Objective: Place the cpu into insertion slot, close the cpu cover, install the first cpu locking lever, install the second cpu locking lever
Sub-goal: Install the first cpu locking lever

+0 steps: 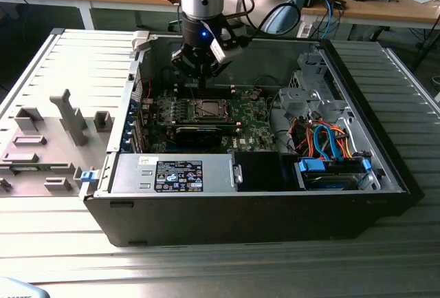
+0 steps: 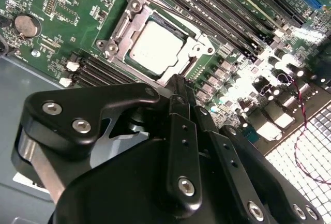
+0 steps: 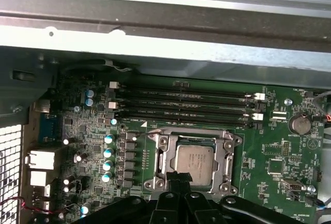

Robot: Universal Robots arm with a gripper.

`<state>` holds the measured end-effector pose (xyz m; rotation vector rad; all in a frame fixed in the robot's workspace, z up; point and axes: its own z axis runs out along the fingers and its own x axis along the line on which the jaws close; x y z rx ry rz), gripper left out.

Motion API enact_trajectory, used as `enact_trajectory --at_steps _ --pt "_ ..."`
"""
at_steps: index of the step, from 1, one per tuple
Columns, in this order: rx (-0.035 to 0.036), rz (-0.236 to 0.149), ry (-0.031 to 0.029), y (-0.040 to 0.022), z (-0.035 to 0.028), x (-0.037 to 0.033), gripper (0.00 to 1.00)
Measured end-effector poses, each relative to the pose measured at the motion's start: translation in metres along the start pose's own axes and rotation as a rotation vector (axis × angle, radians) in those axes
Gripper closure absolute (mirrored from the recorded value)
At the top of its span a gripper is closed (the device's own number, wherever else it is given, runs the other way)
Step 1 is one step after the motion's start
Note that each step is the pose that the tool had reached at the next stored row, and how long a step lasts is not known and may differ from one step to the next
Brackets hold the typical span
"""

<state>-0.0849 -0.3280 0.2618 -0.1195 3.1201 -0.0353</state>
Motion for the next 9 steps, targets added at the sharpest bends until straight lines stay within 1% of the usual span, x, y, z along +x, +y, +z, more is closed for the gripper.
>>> enact_trajectory --at_steps 4,6,8,9 --pt "0.0 0.0 0.0 0.0003 -0.0001 0.0039 0.89" --pt "0.0 0.0 0.0 0.0006 -0.0002 0.0077 0.89" --pt "-0.0001 0.0 0.0 0.0007 -0.0002 0.0093 0.89" --pt "0.0 0.0 0.0 0.0016 -0.0003 0.0176 0.89"
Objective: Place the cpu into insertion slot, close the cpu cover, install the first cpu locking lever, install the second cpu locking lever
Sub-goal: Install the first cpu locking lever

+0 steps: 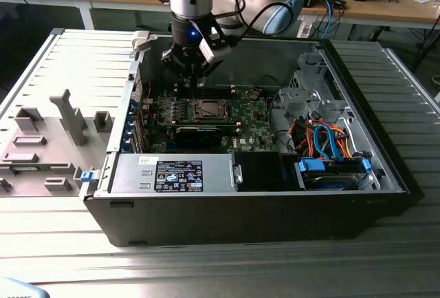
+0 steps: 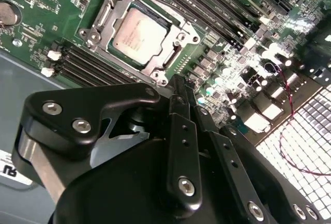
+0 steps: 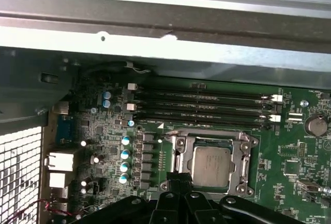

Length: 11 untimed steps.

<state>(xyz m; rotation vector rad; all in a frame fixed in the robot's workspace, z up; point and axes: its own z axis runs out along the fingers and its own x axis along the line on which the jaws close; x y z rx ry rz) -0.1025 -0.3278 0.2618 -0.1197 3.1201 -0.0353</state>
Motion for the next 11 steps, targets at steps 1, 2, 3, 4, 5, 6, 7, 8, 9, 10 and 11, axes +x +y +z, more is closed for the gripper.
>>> enact_trajectory --at_steps 1,2,3,4,5,6,7,8,9,10,11 --pt "-0.0001 0.0 0.0 0.0004 -0.0001 0.0037 0.89" --pt "0.0 0.0 0.0 0.0006 -0.0001 0.005 0.89" --pt "-0.0001 0.0 -0.0001 0.0009 -0.0001 0.0063 0.89" --pt "0.0 0.0 0.0 0.0015 -0.0002 0.0085 0.89" --pt "0.0 0.0 0.0001 0.0017 -0.0003 0.0099 0.89" --pt "0.0 0.0 0.0 0.002 -0.0003 0.0112 0.89" --pt "-0.0001 0.0 -0.0001 0.0023 -0.0002 0.0121 0.89" --pt "0.0 0.0 0.0 0.0026 -0.0003 0.0129 0.89" --pt "0.0 0.0 0.0001 0.0032 -0.0003 0.0144 0.89" --pt "0.0001 0.0 0.0001 0.004 -0.0004 0.0156 0.89" --pt "0.0001 0.0 0.0001 0.0048 -0.0005 0.0172 0.89"
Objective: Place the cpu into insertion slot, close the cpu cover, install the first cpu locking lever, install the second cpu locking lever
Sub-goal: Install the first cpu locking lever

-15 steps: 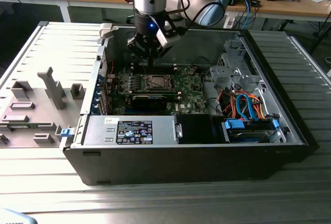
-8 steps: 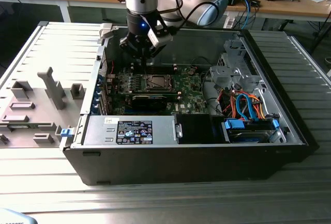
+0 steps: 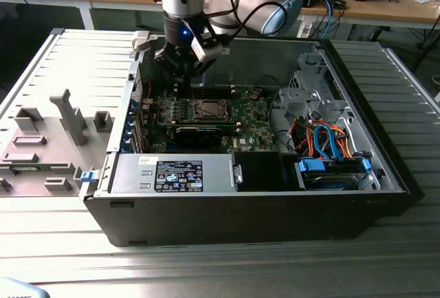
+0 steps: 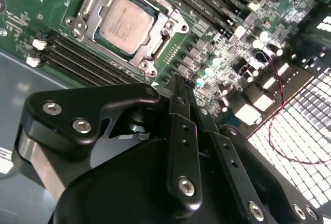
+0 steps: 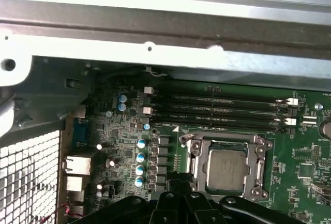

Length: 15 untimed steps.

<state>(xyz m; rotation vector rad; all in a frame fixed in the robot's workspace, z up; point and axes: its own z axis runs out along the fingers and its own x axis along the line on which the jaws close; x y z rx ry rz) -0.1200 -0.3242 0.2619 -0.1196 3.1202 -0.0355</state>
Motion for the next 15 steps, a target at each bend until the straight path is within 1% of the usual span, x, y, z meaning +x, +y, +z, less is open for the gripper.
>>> enact_trajectory --at_steps 1,2,4,5,9,11,15 --pt "-0.0001 0.0 -0.0001 0.0011 0.0 0.0015 0.89" --pt "-0.0012 0.0 -0.0002 0.0036 0.0001 0.0037 0.89" --pt "-0.0041 0.0 -0.0005 0.0074 0.0001 0.0056 0.89" --pt "-0.0062 0.0 -0.0006 0.0115 0.0002 0.0072 0.89" --pt "-0.0126 0.0 -0.0011 0.0199 0.0009 0.009 0.89" --pt "-0.0147 0.0 -0.0014 0.0215 0.0017 0.0089 0.89" --pt "-0.015 0.0 -0.0012 0.0225 0.0023 0.0074 0.89"
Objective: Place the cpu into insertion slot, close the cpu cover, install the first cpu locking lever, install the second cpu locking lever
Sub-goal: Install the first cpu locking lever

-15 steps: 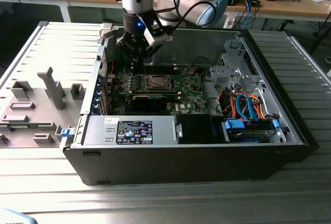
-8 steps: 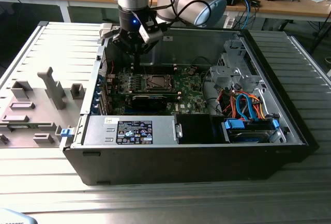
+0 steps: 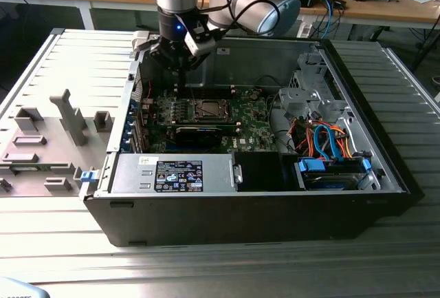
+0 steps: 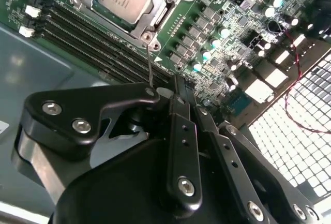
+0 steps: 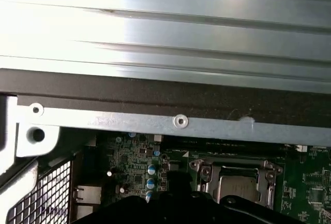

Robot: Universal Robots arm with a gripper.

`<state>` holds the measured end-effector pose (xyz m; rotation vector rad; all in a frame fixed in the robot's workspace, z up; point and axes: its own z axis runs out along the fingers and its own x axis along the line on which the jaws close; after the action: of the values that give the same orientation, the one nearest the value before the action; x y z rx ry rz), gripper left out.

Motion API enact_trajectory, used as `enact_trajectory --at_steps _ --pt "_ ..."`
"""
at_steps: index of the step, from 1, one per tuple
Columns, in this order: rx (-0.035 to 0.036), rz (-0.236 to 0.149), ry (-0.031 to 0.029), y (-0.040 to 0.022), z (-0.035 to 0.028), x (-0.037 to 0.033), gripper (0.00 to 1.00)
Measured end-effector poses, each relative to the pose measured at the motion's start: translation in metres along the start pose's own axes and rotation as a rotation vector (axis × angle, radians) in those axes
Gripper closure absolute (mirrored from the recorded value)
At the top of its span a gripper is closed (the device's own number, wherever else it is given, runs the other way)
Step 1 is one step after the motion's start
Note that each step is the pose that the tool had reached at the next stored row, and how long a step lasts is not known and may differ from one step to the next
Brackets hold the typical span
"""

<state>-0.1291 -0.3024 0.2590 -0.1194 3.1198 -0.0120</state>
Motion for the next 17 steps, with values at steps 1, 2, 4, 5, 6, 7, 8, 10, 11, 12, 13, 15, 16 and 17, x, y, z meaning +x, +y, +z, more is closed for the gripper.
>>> enact_trajectory --at_steps 1,2,4,5,6,7,8,10,11,12,13,15,16,17 --pt "0.0 0.0 0.0 0.0001 0.0 -0.0008 0.89" --pt "0.0 0.0 0.0 0.0001 0.0 -0.0016 0.89" --pt "0.0 0.0 0.0 0.0 0.0 -0.0031 0.89" --pt "0.0 0.0 0.0 0.0 0.0001 -0.004 0.89" --pt "0.0001 0.0 0.0001 0.0 0.0 -0.0049 0.89" --pt "0.0001 0.0 0.0 0.0 0.0001 -0.0057 0.89" --pt "0.0001 0.0 0.0001 -0.0001 0.0001 -0.0062 0.89" --pt "0.0 0.0 0.0 -0.0001 0.0001 -0.0074 0.89" --pt "0.0 0.0 0.0 -0.0001 0.0001 -0.0079 0.89" --pt "0.0001 0.0 0.0 -0.0002 0.0001 -0.0084 0.89" --pt "0.0 0.0 0.0 -0.0002 0.0002 -0.009 0.89" --pt "0.0 0.0 -0.0001 -0.0003 0.0002 -0.0112 0.89" --pt "0.0 0.0 0.0 -0.0003 0.0002 -0.0124 0.89" --pt "0.0001 0.0 0.0001 -0.0003 0.0002 -0.013 0.89"
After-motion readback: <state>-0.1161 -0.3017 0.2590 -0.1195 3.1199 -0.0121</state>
